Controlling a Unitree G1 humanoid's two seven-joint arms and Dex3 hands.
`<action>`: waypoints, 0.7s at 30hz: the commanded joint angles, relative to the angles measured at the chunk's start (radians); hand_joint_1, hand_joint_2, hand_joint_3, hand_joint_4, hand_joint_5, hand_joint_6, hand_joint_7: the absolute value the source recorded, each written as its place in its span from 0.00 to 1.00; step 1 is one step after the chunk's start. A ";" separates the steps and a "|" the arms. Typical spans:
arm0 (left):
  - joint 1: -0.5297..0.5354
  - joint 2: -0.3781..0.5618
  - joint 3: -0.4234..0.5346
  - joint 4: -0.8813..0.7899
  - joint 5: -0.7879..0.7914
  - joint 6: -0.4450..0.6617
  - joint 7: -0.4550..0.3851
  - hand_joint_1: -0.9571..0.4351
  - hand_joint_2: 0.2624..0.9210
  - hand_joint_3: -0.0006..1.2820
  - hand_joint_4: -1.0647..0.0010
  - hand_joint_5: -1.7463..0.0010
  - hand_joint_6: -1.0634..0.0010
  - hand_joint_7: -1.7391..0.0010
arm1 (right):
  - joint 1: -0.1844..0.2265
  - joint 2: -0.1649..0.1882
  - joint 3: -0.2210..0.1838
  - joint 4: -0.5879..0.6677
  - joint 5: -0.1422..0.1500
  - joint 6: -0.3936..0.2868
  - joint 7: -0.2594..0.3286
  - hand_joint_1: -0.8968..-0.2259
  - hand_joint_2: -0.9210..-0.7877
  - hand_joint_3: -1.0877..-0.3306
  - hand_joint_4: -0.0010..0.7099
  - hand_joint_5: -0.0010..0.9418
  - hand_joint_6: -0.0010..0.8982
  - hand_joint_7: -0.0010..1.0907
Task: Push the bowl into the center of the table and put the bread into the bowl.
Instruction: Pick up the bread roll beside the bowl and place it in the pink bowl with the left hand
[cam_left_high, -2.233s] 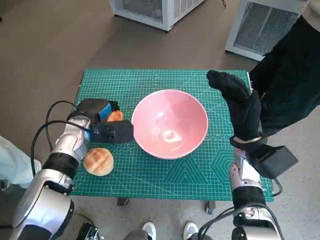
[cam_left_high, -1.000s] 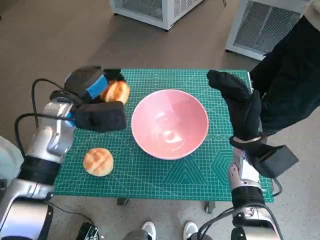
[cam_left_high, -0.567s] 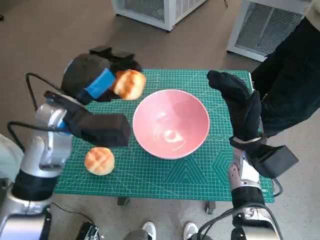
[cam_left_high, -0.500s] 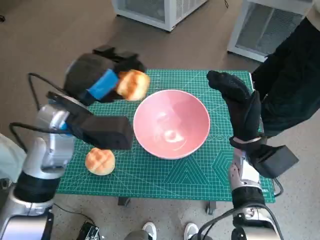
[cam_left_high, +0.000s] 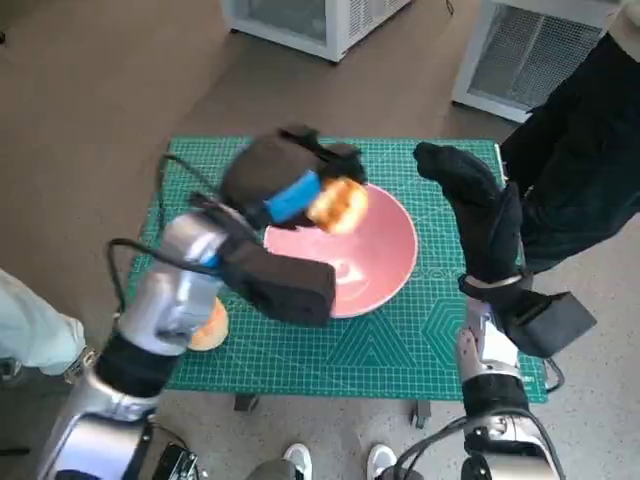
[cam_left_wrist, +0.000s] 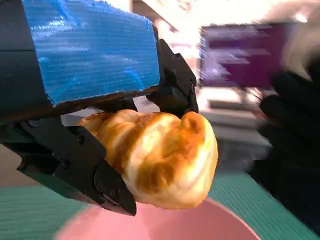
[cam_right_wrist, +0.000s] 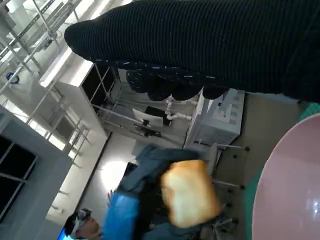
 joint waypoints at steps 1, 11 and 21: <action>-0.047 -0.034 -0.031 0.108 0.016 -0.041 0.026 0.69 1.00 0.01 0.24 0.39 0.40 0.36 | 0.034 -0.003 -0.005 -0.002 0.000 0.010 0.004 0.21 0.00 0.38 0.28 0.00 0.01 0.55; -0.059 -0.081 -0.072 0.267 0.014 -0.065 0.022 0.78 0.91 0.07 0.52 0.57 0.58 0.71 | 0.050 -0.008 -0.009 -0.023 -0.004 0.014 -0.005 0.21 0.00 0.38 0.28 0.00 0.00 0.55; -0.056 -0.072 -0.076 0.268 -0.012 -0.068 -0.075 0.59 0.77 0.01 0.85 0.99 0.73 0.98 | 0.056 -0.010 -0.015 -0.040 -0.008 0.023 -0.016 0.20 0.00 0.39 0.28 0.00 0.00 0.55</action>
